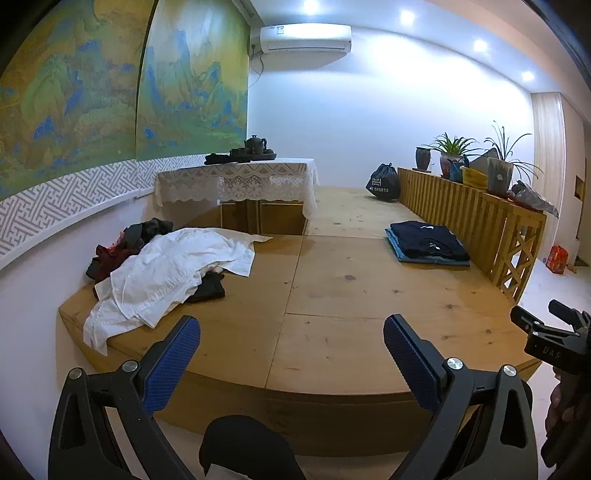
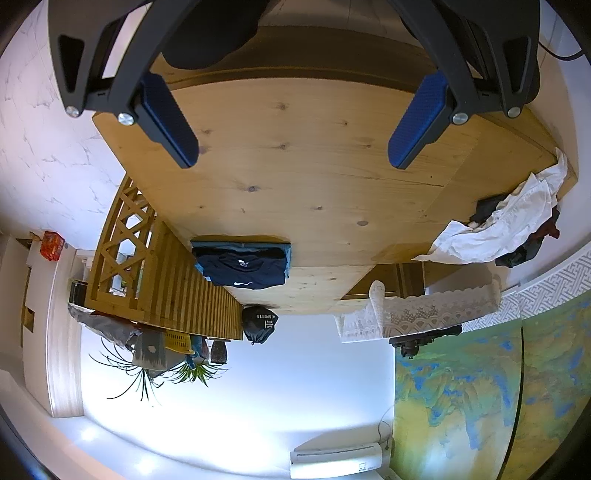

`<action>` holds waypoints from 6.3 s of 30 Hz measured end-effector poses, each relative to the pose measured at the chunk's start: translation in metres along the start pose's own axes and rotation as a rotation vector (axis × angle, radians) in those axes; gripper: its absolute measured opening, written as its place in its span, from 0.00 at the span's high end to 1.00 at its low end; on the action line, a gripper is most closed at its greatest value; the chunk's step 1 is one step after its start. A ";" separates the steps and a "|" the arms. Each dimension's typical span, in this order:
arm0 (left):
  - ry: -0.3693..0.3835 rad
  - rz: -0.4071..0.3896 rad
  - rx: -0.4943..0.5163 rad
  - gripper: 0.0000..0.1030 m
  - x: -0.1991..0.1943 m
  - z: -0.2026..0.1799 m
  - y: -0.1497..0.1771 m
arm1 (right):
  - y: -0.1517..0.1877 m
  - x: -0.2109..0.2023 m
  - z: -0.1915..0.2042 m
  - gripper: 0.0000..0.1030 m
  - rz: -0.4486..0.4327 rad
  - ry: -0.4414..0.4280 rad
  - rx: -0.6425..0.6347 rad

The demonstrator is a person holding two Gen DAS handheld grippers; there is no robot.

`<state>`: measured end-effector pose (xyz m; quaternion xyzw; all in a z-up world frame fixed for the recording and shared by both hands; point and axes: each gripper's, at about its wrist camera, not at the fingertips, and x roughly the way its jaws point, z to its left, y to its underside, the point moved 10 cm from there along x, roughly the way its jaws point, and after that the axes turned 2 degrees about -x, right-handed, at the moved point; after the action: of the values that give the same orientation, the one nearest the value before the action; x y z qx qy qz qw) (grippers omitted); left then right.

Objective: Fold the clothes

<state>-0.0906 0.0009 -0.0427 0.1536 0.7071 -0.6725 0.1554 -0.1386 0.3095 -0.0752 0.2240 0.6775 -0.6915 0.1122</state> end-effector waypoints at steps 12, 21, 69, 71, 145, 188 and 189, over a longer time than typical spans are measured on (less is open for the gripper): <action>0.003 0.002 0.005 0.03 0.005 -0.001 0.000 | 0.002 0.005 0.003 0.00 0.008 0.009 -0.011; 0.006 0.006 0.008 0.03 0.009 -0.003 0.000 | 0.001 0.008 -0.001 0.00 0.020 0.009 -0.013; -0.026 0.084 -0.212 0.08 0.177 0.066 -0.021 | -0.036 0.157 0.081 0.00 0.093 -0.197 -0.094; -0.046 0.124 -0.224 0.08 0.188 0.081 -0.017 | -0.044 0.172 0.100 0.00 0.102 -0.243 -0.116; -0.486 0.191 -0.161 0.07 0.232 0.379 0.019 | -0.128 0.368 0.572 0.98 0.354 -0.721 -0.385; 0.027 0.492 0.372 0.56 0.314 0.067 0.058 | -0.072 0.412 0.253 0.42 0.661 -0.574 -0.079; 0.028 0.498 0.384 0.56 0.309 0.067 0.062 | -0.069 0.420 0.261 0.42 0.665 -0.571 -0.086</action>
<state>-0.3430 -0.0605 -0.2336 0.3581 0.5098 -0.7328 0.2736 -0.5788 0.1177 -0.2126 0.2250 0.5383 -0.6232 0.5207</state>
